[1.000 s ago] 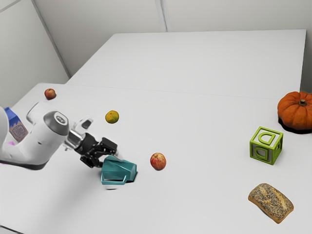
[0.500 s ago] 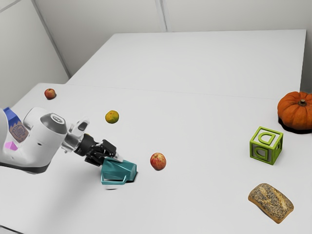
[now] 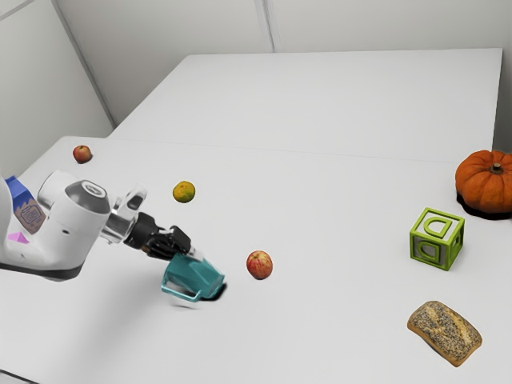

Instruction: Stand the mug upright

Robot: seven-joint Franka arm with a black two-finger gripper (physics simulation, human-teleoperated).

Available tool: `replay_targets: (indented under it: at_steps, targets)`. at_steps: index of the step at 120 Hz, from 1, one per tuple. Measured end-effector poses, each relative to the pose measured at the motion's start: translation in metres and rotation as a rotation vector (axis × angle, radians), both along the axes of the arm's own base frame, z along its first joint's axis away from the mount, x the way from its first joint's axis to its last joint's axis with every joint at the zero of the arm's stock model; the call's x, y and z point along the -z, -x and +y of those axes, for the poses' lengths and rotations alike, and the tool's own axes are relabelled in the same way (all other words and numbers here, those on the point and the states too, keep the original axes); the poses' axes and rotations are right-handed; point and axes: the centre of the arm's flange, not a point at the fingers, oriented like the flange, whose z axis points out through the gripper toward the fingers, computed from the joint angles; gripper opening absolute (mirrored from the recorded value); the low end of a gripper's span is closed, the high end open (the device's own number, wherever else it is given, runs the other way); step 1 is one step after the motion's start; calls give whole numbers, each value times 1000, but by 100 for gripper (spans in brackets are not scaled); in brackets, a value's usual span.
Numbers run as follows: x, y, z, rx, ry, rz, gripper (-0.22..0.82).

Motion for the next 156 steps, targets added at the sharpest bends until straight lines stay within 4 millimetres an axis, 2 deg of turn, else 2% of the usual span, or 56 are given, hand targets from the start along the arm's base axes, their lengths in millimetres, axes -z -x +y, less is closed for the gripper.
replay_targets:
  at_steps: [44,83,102,118,139,156]
  targets:
    - [-28,-16,-9,34,8,-89,-15]
    - [-61,-38,-20,108,-46,-174,-17]
    - [-85,-59,-26,214,-160,-211,-18]
    - [-98,-77,-39,322,-276,-223,-18]
    - [-106,-90,-55,466,-456,-208,-18]
    - [-103,-97,-64,552,-591,-175,-18]
